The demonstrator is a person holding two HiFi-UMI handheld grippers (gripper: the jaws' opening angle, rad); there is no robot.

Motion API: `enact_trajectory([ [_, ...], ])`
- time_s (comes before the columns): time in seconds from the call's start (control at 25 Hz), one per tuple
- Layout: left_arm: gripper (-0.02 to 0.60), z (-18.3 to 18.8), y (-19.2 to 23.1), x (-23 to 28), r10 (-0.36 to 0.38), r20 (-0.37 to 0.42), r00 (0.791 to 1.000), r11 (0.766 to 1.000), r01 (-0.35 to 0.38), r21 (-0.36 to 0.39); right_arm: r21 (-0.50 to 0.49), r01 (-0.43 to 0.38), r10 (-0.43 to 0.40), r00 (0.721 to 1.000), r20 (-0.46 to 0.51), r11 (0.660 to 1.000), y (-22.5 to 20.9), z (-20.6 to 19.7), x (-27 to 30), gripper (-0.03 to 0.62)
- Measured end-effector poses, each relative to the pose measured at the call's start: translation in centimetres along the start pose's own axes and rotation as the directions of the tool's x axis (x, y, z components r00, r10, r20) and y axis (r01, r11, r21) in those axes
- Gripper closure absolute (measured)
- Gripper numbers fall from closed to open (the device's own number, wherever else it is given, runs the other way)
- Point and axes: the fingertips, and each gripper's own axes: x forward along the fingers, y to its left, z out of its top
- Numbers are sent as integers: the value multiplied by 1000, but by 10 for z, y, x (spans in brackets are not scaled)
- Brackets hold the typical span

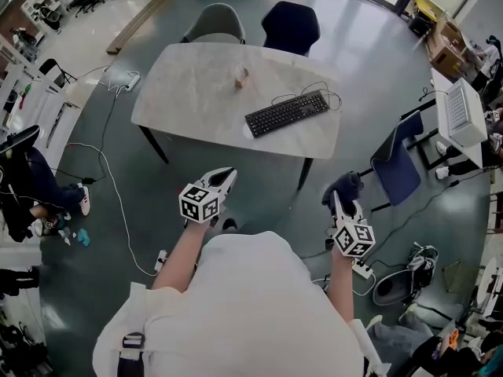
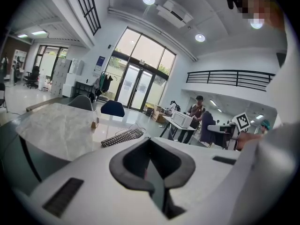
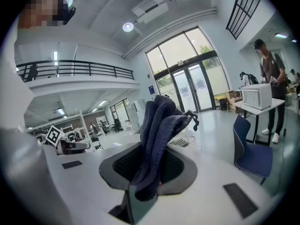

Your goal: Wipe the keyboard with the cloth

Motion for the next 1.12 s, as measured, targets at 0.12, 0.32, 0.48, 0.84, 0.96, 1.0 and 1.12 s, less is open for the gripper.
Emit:
enact_trajectory([
  [0.12,575,-3,-9,3,9,4,1000,1000,-9,0,4,-10,10,1000,-8,1000,-9,-3,-2,496],
  [0.32,575,-15,-24,11,25,-5,1000,1000,-25,-12,13,-31,31,999,-25,999,-24,-11,-7,496],
  [0.48,575,-18,-32,18,30,-7,1000,999,-31,-19,21,-39,40,998,-41,999,-33,-14,-7,496],
  [0.84,575,-18,-27,23,44,-19,999,999,-44,-27,31,-82,84,995,-54,996,-27,-15,5,496],
  [0.96,575,-15,-21,29,45,-24,999,999,-45,-28,27,-89,91,994,-63,996,-27,-15,15,496],
  [1.0,575,-15,-18,30,44,-27,999,999,-45,-31,26,-88,90,994,-65,996,-26,-15,19,496],
  [1.12,575,-15,-8,38,36,-36,999,999,-37,-35,24,-75,76,994,-74,997,-27,-15,29,496],
])
